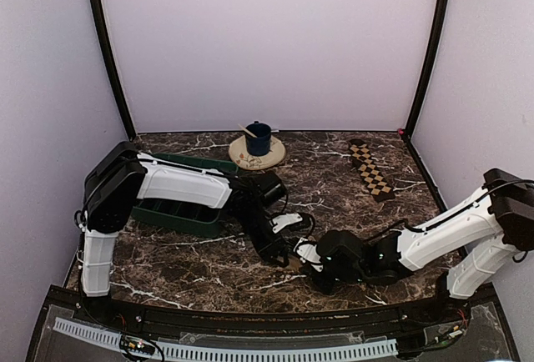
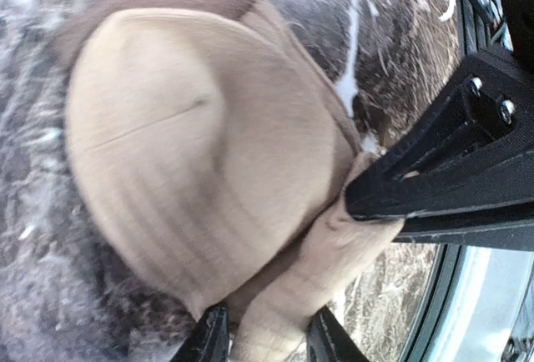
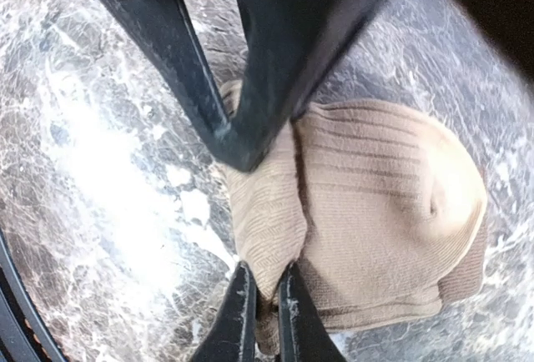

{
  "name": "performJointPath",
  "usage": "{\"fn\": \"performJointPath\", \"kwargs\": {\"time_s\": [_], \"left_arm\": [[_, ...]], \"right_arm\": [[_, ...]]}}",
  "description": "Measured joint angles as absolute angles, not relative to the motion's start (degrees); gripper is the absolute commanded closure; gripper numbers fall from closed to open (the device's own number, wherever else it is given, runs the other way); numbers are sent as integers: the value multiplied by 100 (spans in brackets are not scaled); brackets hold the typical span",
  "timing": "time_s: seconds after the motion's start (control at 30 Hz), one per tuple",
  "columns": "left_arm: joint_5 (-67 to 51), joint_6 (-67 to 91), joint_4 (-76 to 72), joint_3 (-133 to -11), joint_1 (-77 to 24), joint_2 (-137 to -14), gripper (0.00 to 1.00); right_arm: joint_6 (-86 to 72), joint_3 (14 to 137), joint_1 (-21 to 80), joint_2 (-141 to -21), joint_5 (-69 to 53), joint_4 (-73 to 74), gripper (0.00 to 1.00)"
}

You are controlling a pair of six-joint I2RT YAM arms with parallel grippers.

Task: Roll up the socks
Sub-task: Roll the sock at the center of the board.

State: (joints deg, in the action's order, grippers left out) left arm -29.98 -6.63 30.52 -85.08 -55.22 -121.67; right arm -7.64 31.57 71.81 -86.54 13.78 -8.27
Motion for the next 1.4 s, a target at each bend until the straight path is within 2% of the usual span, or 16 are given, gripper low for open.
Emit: {"fn": "performJointPath", "kwargs": {"time_s": [0.5,0.8,1.2,1.4], "left_arm": [[-2392,-220,1678,-7332,-5382,-11417,65],[-2377,-250,454,-6316,-5424,-10492,65],[-1621,-1253,-215,-5909,-6401,-10315,59],[-1090,-1824,-467,-5907,-6543,-10348,56]], "right_arm": [[-2040,3013,6921,-8659,832,-1063,100],[-2939,2578,6547,-8545,294,-1712,100],[-3879,2106,6101,-8368,-478,-2307,100],[-4158,2018,6003,-8368,-799,-2458,100]]}}
